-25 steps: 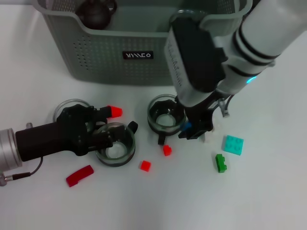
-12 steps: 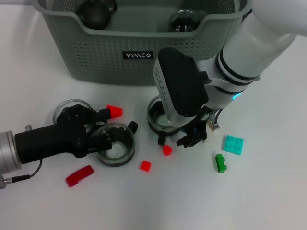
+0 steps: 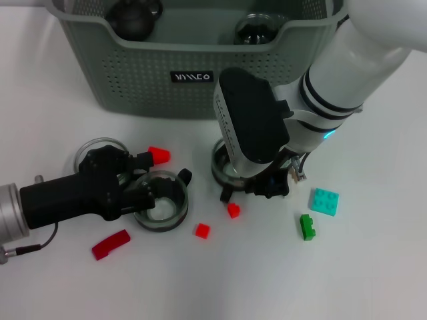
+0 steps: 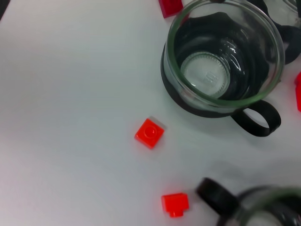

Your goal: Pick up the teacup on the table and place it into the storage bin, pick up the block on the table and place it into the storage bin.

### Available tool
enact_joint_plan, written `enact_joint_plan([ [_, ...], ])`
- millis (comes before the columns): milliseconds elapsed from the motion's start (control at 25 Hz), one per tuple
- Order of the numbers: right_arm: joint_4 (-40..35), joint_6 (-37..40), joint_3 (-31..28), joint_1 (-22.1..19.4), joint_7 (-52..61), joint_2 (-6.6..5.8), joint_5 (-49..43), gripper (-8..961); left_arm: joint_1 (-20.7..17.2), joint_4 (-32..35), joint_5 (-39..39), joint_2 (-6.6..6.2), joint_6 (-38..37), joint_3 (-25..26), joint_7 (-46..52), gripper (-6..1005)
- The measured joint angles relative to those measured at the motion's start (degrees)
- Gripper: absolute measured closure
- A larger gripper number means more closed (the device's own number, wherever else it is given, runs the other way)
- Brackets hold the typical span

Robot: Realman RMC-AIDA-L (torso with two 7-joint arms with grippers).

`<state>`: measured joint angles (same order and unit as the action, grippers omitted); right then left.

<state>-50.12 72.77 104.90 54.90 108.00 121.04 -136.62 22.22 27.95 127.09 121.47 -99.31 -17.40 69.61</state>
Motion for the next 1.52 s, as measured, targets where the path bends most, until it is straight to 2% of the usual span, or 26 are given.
enact_joint_plan([
  [320, -0.4, 1.4, -0.5, 0.4, 0.0, -0.29, 0.1, 900, -0.2, 0.0, 0.0, 0.00, 0.0, 0.4, -0.1, 272],
  [560, -5.0, 6.9, -3.9, 0.2, 0.8, -0.57, 0.1, 899, -0.3, 0.0, 0.1, 0.00, 0.0, 0.4, -0.1, 273],
  [920, -22.6, 23.1, -14.8, -0.7, 4.2, -0.80, -1.6, 900, -0.4, 0.0, 0.4, 0.00, -0.2, 0.4, -0.3, 274],
  [1120, -32.8, 29.0, -21.0, 0.7, 6.0, -0.80, -1.7, 900, -0.4, 0.0, 0.4, 0.00, -0.5, 0.4, -0.4, 275],
  [1320, -38.1, 30.1, -31.7, 4.7, 6.1, -0.83, -1.6, 899, -0.4, 0.0, 0.4, 0.00, -0.6, 0.4, -0.3, 276],
  [1400, -37.3, 28.7, -37.0, 6.6, 6.5, -0.87, -1.7, 899, -0.4, 0.0, 0.4, 0.00, -0.6, 0.4, -0.2, 277],
  [1520, -33.2, 22.5, -43.7, 9.1, 9.2, -1.19, -2.4, 899, -0.4, 0.0, 0.4, 0.00, -0.7, 0.4, -0.4, 277],
])
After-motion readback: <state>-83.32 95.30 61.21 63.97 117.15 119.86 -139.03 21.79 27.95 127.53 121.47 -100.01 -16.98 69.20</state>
